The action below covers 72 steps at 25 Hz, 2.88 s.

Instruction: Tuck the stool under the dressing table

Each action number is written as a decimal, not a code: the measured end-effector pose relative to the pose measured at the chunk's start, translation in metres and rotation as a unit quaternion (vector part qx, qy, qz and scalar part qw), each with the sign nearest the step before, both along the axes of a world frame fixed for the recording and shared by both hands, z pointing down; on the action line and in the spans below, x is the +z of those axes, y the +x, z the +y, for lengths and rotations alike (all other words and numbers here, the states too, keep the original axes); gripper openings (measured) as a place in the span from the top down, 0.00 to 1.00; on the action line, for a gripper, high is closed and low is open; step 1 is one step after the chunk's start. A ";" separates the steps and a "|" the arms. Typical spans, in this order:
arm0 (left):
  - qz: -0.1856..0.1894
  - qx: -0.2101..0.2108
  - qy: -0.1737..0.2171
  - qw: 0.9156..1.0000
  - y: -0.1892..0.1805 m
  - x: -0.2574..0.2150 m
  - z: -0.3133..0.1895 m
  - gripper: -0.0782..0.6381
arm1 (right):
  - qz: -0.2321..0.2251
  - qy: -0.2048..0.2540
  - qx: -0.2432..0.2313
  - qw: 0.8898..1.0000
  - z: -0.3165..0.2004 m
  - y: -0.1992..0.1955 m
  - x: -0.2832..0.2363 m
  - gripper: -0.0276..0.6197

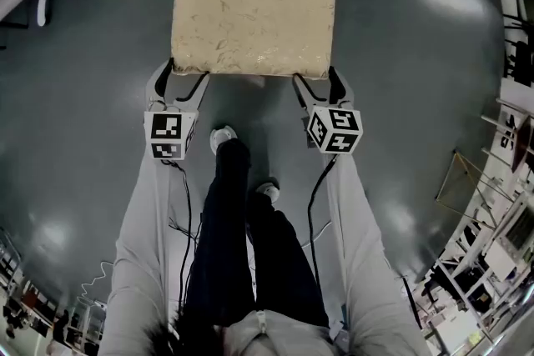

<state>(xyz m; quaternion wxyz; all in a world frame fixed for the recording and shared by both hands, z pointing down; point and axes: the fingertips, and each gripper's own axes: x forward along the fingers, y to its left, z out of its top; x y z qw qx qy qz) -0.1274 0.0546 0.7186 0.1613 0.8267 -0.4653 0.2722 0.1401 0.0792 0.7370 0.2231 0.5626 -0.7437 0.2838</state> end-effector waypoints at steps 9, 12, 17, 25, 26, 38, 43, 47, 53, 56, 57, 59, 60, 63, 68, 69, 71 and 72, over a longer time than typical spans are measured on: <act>0.000 0.004 -0.003 1.000 -0.009 -0.001 -0.060 0.40 | 0.009 -0.017 0.003 1.000 -0.058 -0.011 0.002 0.38; -0.001 0.008 -0.007 1.000 -0.012 0.000 -0.078 0.41 | 0.012 -0.023 0.000 1.000 -0.078 -0.014 0.002 0.38; -0.014 0.010 -0.013 1.000 -0.022 0.001 -0.101 0.41 | 0.011 -0.027 0.002 1.000 -0.098 -0.025 0.002 0.37; -0.018 0.009 -0.027 0.999 -0.019 0.003 -0.123 0.40 | 0.015 -0.033 -0.007 0.999 -0.121 -0.022 0.002 0.37; -0.018 0.010 -0.030 0.999 -0.017 0.003 -0.124 0.40 | 0.014 -0.033 -0.008 0.999 -0.122 -0.021 0.002 0.37; -0.041 0.000 -0.040 0.998 -0.016 0.003 -0.200 0.40 | 0.010 -0.034 -0.029 0.999 -0.197 -0.021 0.001 0.37; -0.044 -0.005 -0.046 0.998 -0.006 -0.001 -0.244 0.40 | 0.014 -0.036 -0.038 0.999 -0.248 -0.010 -0.003 0.37; -0.043 -0.014 -0.048 0.998 -0.004 0.004 -0.251 0.40 | 0.020 -0.036 -0.047 0.998 -0.260 -0.008 0.001 0.37; -0.042 -0.023 -0.047 0.998 0.000 0.005 -0.266 0.40 | 0.023 -0.034 -0.056 0.998 -0.281 -0.003 0.000 0.37; -0.045 -0.023 -0.051 0.997 0.001 0.004 -0.284 0.40 | 0.021 -0.033 -0.056 0.998 -0.298 -0.003 0.000 0.37; -0.045 -0.021 -0.053 0.997 0.002 0.004 -0.291 0.40 | 0.020 -0.033 -0.055 0.998 -0.304 -0.002 0.000 0.37; -0.043 -0.017 -0.055 0.997 0.005 0.004 -0.297 0.40 | 0.022 -0.032 -0.056 0.998 -0.311 0.001 -0.001 0.37; -0.041 -0.018 -0.053 0.998 0.006 0.004 -0.298 0.40 | 0.022 -0.032 -0.059 0.998 -0.314 0.002 -0.001 0.37; -0.037 -0.027 -0.046 0.998 0.008 0.003 -0.298 0.40 | 0.023 -0.034 -0.068 0.997 -0.316 0.004 -0.001 0.37; -0.035 -0.033 -0.046 0.998 0.010 0.004 -0.281 0.41 | 0.025 -0.027 -0.082 0.996 -0.308 0.006 -0.001 0.37; -0.038 -0.036 -0.046 0.998 0.011 0.003 -0.283 0.41 | 0.023 -0.025 -0.083 0.996 -0.310 0.007 -0.001 0.37; -0.045 -0.039 -0.047 0.997 0.011 0.003 -0.293 0.41 | 0.019 -0.023 -0.078 0.996 -0.315 0.006 -0.002 0.37; -0.048 -0.037 -0.048 0.997 0.009 0.002 -0.298 0.41 | 0.018 -0.022 -0.074 0.997 -0.318 0.005 -0.003 0.37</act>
